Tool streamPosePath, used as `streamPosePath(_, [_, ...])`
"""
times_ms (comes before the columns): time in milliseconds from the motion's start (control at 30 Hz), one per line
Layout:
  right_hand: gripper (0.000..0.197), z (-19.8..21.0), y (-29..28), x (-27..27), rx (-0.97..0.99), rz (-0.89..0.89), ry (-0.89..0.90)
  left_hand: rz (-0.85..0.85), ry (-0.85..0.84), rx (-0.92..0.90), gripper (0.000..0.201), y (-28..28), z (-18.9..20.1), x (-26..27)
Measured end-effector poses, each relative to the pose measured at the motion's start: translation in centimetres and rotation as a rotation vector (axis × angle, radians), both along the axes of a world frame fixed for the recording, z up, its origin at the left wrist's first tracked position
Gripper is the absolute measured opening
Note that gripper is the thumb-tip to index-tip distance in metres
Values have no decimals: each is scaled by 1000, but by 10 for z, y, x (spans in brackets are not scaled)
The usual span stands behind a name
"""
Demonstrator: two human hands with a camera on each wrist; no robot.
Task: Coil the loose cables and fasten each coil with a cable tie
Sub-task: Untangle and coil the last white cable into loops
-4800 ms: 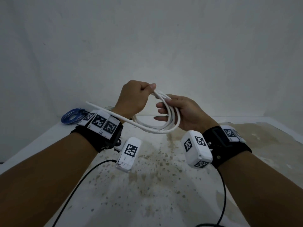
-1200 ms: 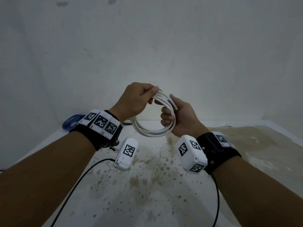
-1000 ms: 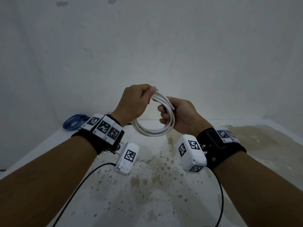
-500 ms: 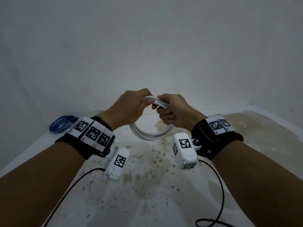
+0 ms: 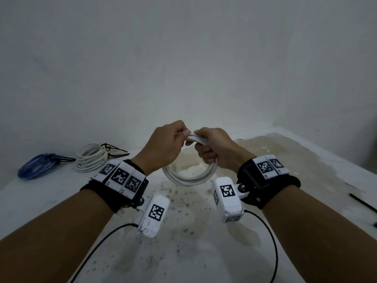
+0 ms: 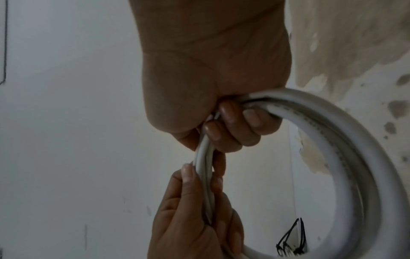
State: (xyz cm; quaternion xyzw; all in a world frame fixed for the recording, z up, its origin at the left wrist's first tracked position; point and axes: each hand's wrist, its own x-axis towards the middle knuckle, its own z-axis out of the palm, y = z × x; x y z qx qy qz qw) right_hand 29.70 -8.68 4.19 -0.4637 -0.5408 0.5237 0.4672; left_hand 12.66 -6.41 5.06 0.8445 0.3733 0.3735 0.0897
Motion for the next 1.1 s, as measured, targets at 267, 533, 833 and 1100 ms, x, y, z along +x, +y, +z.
streamPosePath(267, [55, -25, -29, 70, -2, -341, -204, -42, 8, -55, 23, -12, -21, 63])
streamPosePath(533, [16, -75, -106, 225, -295, -828, -1379, -125, 59, -136, 25, -36, -35, 127])
streamPosePath(833, [34, -97, -147, 287, -619, -621, -1464, -144, 57, -173, 26, -42, -33, 141])
streamPosePath(1100, [12, -95, -107, 246, -340, -530, -1541, -94, 40, -222, 28, -38, -37, 117])
